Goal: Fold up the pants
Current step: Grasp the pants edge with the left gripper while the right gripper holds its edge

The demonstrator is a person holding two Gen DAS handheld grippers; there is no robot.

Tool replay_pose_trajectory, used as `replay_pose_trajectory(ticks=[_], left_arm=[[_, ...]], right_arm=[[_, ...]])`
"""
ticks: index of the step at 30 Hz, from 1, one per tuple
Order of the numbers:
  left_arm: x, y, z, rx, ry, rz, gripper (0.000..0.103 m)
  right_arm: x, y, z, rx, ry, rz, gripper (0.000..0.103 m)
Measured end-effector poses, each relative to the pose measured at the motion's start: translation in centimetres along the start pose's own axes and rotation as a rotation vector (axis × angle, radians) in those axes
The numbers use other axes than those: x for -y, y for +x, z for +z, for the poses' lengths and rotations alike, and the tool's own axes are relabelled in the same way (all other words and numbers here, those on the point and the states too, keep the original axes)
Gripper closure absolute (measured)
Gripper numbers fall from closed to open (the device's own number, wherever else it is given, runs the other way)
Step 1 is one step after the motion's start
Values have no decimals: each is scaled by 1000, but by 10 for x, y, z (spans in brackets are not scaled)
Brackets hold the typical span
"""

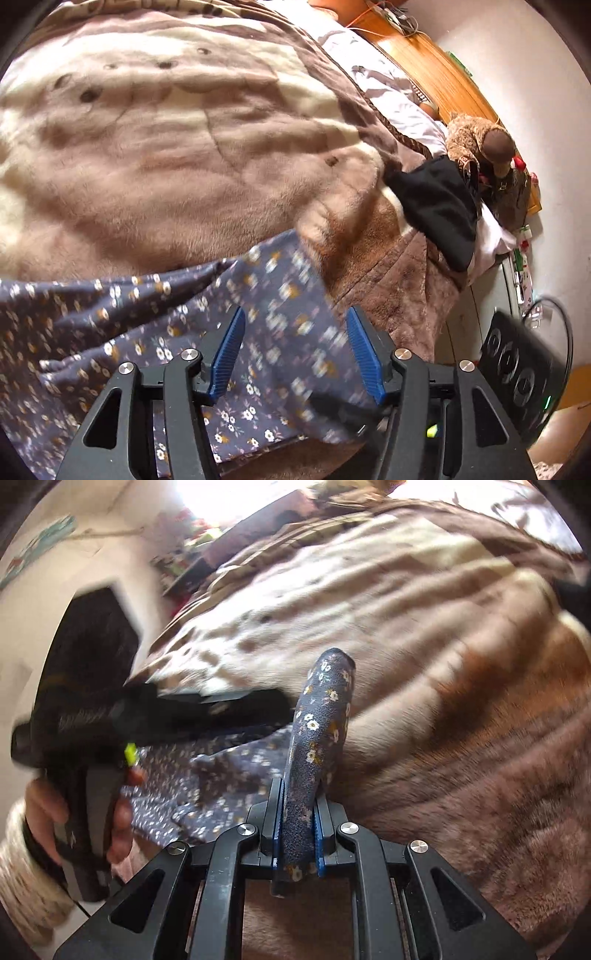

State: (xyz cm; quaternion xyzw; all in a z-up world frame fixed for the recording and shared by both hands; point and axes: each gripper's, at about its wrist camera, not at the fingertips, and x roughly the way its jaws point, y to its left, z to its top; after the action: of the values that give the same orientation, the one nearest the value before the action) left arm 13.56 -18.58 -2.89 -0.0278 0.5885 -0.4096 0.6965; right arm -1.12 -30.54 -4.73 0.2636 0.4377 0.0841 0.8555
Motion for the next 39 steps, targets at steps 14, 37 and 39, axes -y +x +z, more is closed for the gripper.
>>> replay_pose_trajectory(ticks=[14,37,39], left_arm=[[-21,-5,-6,-86,-38,157,41],[-99,-168,-36,144,-122,107,84],[-110,-187,-41,173,-128,117,84]], right_arm=[[-55,14,-13,-19,-201,-1,89],[-195,29,0,-14,-403,96,91],[-217,34,1,-11,-435,122,91]])
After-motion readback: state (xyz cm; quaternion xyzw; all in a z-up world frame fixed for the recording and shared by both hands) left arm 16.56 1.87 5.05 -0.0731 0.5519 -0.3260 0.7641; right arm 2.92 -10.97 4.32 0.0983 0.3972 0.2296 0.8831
